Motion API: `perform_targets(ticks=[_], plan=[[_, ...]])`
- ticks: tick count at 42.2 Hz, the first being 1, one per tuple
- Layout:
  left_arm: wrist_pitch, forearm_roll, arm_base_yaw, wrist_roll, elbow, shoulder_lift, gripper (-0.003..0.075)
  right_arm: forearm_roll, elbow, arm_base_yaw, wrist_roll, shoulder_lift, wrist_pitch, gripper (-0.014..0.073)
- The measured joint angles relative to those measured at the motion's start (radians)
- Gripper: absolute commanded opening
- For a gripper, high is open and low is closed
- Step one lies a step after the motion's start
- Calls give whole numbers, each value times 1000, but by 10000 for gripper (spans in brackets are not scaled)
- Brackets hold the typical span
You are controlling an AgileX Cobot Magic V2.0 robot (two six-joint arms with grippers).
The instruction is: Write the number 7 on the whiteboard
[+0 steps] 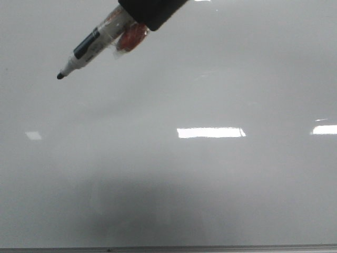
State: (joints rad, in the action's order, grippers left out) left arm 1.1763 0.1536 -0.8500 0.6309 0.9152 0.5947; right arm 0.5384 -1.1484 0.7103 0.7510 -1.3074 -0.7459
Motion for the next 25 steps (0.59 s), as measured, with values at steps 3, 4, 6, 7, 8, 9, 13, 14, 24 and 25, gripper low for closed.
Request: perform_targets(ticks=[3, 4, 6, 7, 8, 9, 13, 14, 24, 25], plan=[[0, 0, 0, -2, 0, 0, -20, 4, 0, 0, 0, -25, 101, -59], [0, 0, 0, -2, 0, 0, -20, 6, 0, 0, 0, -40, 153, -59], [0, 0, 0, -2, 0, 0, -20, 6, -7, 0, 0, -75, 242, -59], [0, 0, 0, -2, 0, 0, -20, 6, -17, 0, 0, -99, 273, -59], [0, 0, 0, -2, 0, 0, -20, 6, -30, -2, 0, -124, 299, -59], [0, 0, 0, -2, 0, 0, -20, 8, -43, -1, 0, -146, 313, -59], [0, 0, 0, -2, 0, 0, -20, 17, -117, -10, 0, -260, 333, -59], [0, 0, 0, -2, 0, 0, -20, 19, -137, -12, -5, -287, 333, -59], [0, 0, 0, -2, 0, 0, -20, 37, -250, -68, -52, -457, 346, -59], [0, 0, 0, -2, 0, 0, -20, 42, -252, -71, -52, -459, 346, -59]])
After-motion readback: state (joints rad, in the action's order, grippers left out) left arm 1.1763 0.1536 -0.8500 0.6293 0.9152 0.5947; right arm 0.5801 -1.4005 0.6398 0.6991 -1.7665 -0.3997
